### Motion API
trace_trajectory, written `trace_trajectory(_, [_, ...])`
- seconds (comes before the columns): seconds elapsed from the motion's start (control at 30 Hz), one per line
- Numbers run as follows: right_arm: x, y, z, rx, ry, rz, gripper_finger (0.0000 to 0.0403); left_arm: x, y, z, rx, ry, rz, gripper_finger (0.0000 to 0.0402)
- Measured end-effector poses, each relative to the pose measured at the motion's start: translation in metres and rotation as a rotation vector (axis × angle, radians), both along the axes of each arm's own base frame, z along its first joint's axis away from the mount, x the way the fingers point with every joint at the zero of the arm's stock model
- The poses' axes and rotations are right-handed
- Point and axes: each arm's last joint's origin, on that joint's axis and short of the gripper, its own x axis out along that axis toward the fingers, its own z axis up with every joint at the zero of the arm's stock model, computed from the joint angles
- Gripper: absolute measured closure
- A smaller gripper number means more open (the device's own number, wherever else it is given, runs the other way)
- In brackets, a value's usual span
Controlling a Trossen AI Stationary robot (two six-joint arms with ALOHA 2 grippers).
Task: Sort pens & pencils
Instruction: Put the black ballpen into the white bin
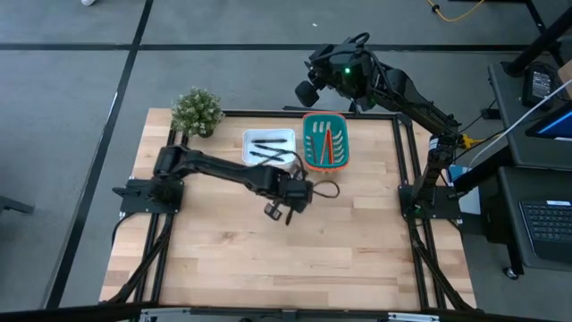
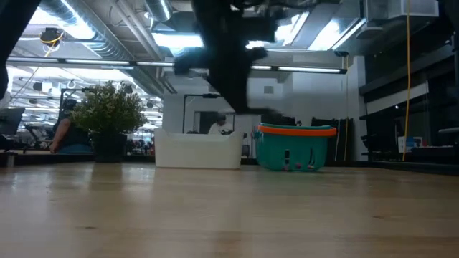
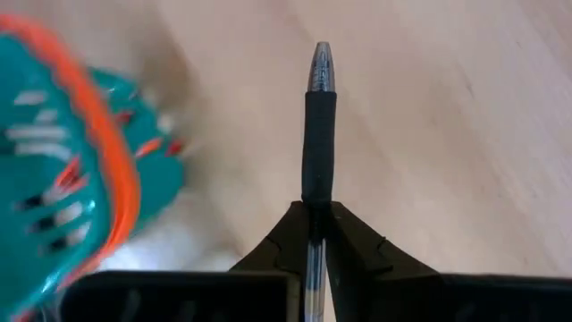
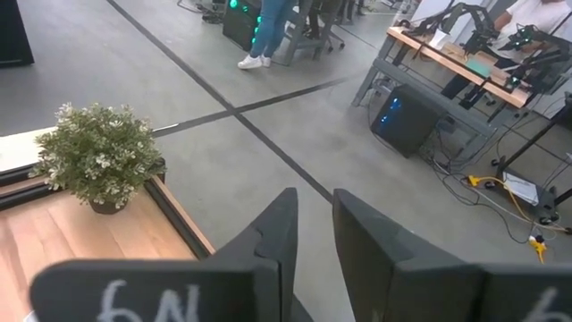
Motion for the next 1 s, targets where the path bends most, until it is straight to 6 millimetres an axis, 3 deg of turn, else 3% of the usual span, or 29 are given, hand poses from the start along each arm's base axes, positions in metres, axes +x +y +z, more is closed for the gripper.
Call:
trace_trajectory(0.27, [0.001,0.004,-0.002,0.009,0.020,0.010,0.0327,-0.037,0.058,0.038,-0.012,0.026,0.239,0.0384])
trace_trajectory(0.53, [-0.001,0.005,-0.004,0.007,0.051,-0.003,0.0327,-0.085,0.116,0.047,-0.104,-0.037,0.385,0.0384])
trace_trajectory(0.77, [-0.001,0.004,-0.004,0.001,0.050,-0.010,0.0327,-0.102,0.150,0.027,-0.182,-0.043,0.405,0.0384])
trace_trajectory(1.0, [-0.001,0.004,-0.004,-0.008,0.065,-0.006,0.0327,-0.099,0.176,0.013,-0.192,-0.114,0.398,0.0384])
